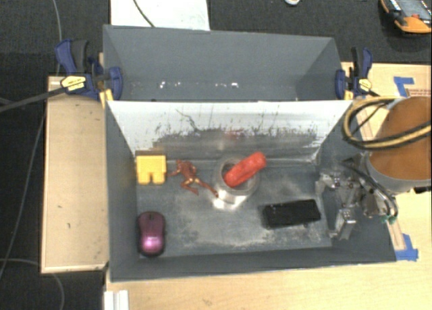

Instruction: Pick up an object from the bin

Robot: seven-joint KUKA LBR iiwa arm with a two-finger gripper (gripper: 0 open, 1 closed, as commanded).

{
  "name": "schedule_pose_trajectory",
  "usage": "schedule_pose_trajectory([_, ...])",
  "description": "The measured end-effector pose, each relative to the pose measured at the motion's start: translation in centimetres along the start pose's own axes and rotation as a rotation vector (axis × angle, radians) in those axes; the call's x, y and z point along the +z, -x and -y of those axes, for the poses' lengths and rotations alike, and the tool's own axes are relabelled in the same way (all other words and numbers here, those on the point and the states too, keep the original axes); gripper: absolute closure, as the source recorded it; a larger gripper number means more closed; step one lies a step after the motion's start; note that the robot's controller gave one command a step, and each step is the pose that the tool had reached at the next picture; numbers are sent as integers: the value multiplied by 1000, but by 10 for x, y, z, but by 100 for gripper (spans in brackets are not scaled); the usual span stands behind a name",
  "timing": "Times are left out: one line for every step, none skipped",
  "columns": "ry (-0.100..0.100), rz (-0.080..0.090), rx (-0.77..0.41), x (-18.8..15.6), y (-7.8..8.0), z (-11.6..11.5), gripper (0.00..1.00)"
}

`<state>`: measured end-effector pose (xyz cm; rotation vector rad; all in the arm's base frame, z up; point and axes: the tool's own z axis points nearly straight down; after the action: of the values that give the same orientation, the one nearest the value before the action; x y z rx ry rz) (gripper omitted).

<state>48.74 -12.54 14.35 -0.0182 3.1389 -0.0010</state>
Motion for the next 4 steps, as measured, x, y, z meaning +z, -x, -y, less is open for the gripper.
schedule_pose_trajectory([0, 0, 0, 0, 0, 0, 0])
schedule_pose_trajectory([-1, 6, -121, 16, 44, 3, 0])
schedule_pose_trajectory([2, -1, -108, 74, 9, -28, 0])
schedule_pose_trajectory([-7, 17, -389, 73, 47, -13, 100])
